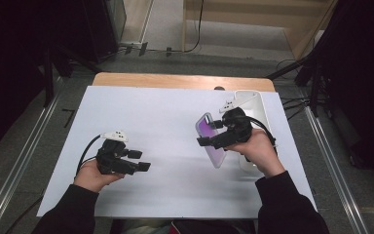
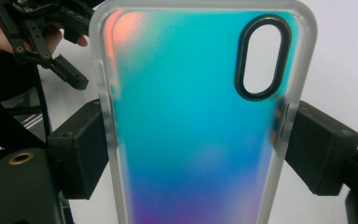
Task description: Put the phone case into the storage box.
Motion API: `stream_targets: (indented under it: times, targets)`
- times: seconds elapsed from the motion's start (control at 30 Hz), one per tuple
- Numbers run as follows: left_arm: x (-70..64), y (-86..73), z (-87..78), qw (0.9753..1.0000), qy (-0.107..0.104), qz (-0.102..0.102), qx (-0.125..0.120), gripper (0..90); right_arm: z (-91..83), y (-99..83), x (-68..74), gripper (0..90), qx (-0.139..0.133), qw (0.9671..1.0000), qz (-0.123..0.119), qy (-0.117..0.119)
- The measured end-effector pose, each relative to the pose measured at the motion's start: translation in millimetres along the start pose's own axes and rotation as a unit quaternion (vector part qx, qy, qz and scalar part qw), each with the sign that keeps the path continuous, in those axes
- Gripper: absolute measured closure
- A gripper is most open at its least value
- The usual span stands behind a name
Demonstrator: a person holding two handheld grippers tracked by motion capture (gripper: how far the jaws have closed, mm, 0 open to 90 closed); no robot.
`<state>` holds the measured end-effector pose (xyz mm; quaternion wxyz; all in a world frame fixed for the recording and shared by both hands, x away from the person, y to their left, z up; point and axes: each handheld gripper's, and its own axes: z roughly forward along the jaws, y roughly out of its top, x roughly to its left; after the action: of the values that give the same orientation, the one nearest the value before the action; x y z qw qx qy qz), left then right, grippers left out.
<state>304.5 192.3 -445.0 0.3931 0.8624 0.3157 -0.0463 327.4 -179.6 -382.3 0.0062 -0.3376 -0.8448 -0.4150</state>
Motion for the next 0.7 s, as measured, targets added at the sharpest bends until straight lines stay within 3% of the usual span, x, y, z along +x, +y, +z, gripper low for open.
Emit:
stream_targets:
  times: [0.43, 0.7]
  targets:
    - [-1.4, -15.2, -10.7, 0.9999, 0.014, 0.006, 0.005, 32.9, -12.7, 8.5, -10.5, 14.9, 0.002, 0.9999, 0.003, -0.014]
    - [0.1, -22.0, -13.6, 0.9998, 0.019, -0.001, 0.009, 32.8, -23.8, 15.8, -16.7, 14.9, -0.001, 0.9995, 0.008, -0.03]
